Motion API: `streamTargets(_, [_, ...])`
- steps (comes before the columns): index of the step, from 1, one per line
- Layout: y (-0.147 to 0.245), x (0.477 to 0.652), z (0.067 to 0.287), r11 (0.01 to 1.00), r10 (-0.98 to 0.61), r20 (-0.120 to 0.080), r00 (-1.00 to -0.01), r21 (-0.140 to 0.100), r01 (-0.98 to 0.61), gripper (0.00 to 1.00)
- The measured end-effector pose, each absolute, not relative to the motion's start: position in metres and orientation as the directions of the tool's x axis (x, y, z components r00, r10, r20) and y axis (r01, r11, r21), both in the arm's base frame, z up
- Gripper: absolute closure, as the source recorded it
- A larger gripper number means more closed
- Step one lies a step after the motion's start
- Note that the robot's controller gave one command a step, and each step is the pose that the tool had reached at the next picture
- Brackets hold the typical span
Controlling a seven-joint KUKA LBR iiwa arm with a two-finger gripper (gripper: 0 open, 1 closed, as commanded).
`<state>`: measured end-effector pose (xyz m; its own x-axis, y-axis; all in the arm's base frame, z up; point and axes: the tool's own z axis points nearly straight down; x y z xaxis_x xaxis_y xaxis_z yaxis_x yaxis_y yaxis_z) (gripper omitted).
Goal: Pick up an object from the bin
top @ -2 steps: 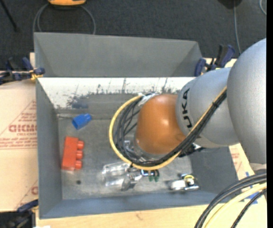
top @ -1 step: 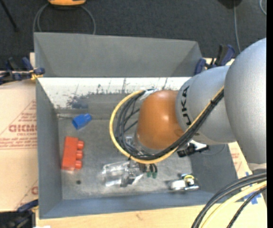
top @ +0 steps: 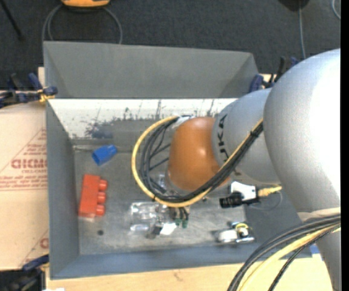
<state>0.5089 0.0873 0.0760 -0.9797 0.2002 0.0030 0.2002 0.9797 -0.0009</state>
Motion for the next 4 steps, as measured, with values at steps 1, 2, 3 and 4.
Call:
streamTargets(1, [0.097, 0.498, 0.077, 0.924, 0.382, -0.016, -0.924, 0.007, 0.382, 0.0])
streamTargets(2, [0.098, 0.498, 0.078, 0.924, 0.384, -0.012, -0.923, 0.008, 0.383, 1.0])
streamTargets(3, [0.097, 0.498, 0.089, 0.923, 0.384, -0.001, -0.923, 0.001, 0.384, 1.0])
streamTargets(4, [0.096, 0.499, 0.134, 0.924, 0.382, -0.002, -0.924, 0.002, 0.382, 1.0])
